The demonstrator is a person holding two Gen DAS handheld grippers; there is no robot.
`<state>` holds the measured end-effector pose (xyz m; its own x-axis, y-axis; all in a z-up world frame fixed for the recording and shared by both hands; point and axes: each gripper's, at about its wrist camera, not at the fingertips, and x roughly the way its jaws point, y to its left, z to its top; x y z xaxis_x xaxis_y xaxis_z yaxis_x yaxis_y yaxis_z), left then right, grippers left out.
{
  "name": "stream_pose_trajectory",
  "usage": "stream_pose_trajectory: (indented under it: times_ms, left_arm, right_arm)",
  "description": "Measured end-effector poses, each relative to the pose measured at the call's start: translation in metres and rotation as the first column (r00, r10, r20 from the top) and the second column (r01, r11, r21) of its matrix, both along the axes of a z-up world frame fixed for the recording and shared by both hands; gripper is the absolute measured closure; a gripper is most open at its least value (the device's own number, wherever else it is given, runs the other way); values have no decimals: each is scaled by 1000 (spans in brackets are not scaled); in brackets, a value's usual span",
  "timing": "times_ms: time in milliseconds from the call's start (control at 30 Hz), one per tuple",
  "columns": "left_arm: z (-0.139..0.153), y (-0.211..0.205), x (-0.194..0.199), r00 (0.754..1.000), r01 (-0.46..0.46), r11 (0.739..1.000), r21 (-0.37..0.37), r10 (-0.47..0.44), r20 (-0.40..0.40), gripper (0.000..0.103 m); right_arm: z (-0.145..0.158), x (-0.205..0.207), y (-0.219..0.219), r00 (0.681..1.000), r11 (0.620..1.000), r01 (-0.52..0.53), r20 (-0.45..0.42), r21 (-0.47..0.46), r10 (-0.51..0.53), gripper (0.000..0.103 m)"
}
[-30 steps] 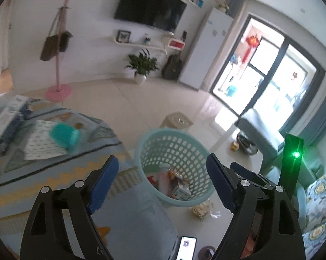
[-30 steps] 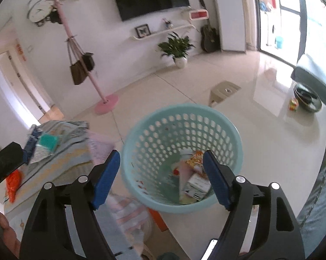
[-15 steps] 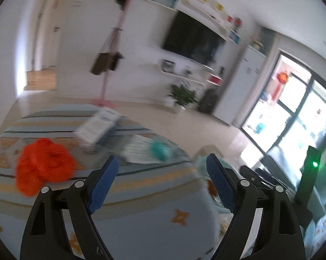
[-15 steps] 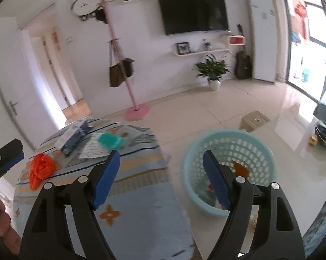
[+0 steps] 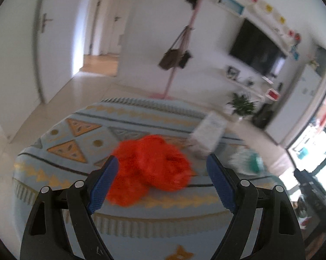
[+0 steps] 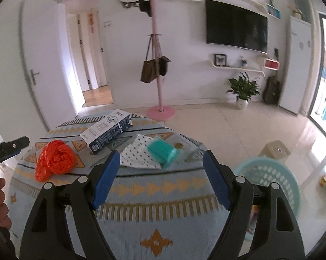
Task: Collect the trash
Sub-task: 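Grasp the red plastic bag with the left gripper while the right gripper grasps the teal packet, then carry the red bag and teal packet over the basket and open both grippers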
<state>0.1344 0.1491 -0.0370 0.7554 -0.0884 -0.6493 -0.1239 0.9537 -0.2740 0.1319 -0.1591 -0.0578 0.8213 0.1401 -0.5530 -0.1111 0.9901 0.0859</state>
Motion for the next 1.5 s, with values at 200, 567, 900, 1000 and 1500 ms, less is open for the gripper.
stream_pose_trajectory:
  times_ms: [200,567,900,1000,1500]
  left_arm:
    - [-32,7,32,996,27,999,-25,-29,-86,22]
    - [-54,-13,53,992,-8,988,156,28,-126,22]
    - [-54,-19,45,994,-1,983,186,20,-105,42]
    - [-51,-23,39,996,6,978,210,12,-86,53]
    - [-38,-28,5,994,103,985,136,-99,-41,80]
  right_arm:
    - [-16,37,7,999,999,-44,-20,-32,43,28]
    - [-51,92,7,992,992,-98,-93,-77,90,28]
    - [-70,108,16,975,985,-150,-180,-84,133,34]
    - [-73,106,18,970,983,-167,-194,-78,150,53]
    - [-63,56,16,972,988,-156,-179,6,155,63]
